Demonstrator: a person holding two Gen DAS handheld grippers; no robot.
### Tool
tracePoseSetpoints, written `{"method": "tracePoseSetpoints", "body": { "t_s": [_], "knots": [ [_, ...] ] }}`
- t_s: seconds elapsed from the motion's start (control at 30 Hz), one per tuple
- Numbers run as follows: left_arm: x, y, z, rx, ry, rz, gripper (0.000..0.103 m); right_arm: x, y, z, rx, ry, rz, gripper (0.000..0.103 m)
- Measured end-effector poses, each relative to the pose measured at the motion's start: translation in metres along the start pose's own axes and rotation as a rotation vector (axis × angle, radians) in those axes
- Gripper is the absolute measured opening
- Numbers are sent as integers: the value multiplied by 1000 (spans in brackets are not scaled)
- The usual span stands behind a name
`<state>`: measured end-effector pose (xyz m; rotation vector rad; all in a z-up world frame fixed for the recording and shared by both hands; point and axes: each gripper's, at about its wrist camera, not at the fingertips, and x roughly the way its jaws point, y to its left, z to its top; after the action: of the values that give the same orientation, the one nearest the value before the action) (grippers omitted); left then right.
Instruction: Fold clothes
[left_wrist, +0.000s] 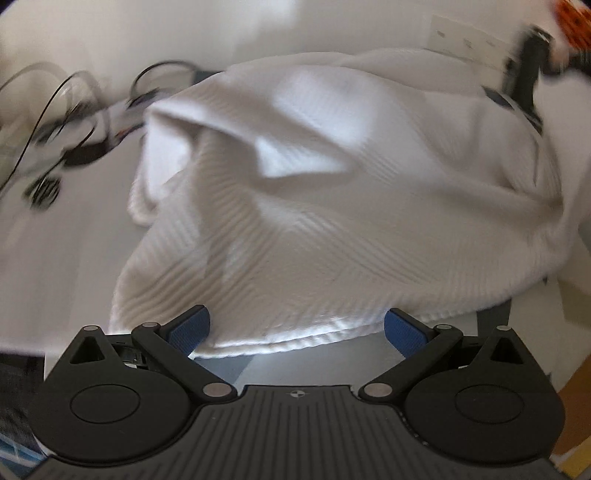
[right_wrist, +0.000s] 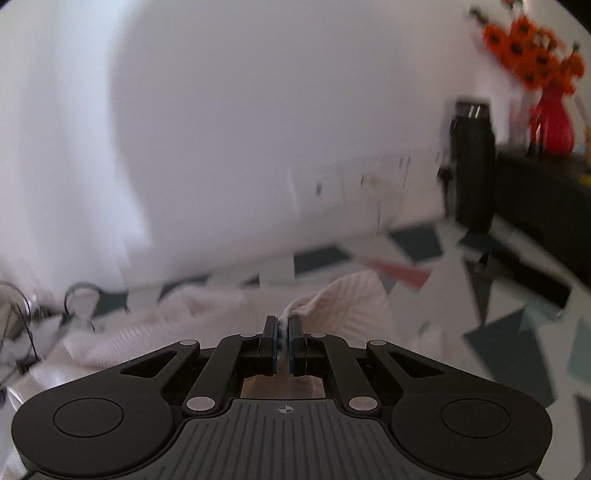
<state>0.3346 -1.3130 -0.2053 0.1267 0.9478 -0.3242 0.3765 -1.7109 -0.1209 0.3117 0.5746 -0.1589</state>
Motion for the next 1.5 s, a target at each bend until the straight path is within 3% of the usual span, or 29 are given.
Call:
{"method": "tracePoseSetpoints", "body": {
  "t_s": [0.17, 0.27, 0.4, 0.53, 0.73, 0.9, 1.03, 1.13, 1.27, 1.3, 1.4, 1.43, 1.47, 1.5],
  "knots": [
    [-7, 12, -1, -116, 43, -7, 103, 37, 16, -28, -104, 86, 34, 6],
    [-8, 24, -4, -226, 77, -25, 103, 45, 22, -36, -135, 126, 43, 15],
    [-5, 45, -10, -412, 75, 17, 103, 27, 6, -27, -10, 113, 71, 56],
    [-7, 58, -8, -555, 40, -2, 102, -7, -29, -14, 104, 25, 48, 61],
    [-7, 76, -7, -778, -37, -111, 102, -34, -102, -17, 395, 31, -58, 60],
    [-3, 68, -3, -801, -39, -87, 96, -19, -132, -35, 493, 86, -95, 59],
    [-3, 64, 1, -768, -43, -26, 79, -4, -130, -34, 498, 76, -30, 59],
    [-11, 64, 3, -774, -45, -7, 57, 6, -124, -25, 466, 79, 15, 59],
    [-23, 67, 3, -786, -62, -41, 50, 30, -112, -13, 451, 125, 68, 59],
    [-25, 67, 2, -792, -64, -52, 49, 36, -109, -12, 446, 140, 77, 57],
    [-20, 71, -2, -831, -65, -126, 36, 50, -101, -13, 440, 196, 28, 32],
    [-17, 71, -3, -841, -58, -153, 26, 52, -98, -14, 439, 212, -1, 18],
    [-14, 71, -3, -845, -46, -173, 14, 52, -98, -16, 445, 214, -5, 13],
    [-12, 70, -3, -840, -42, -179, 11, 48, -98, -18, 454, 204, -5, 7]
  ]
}}
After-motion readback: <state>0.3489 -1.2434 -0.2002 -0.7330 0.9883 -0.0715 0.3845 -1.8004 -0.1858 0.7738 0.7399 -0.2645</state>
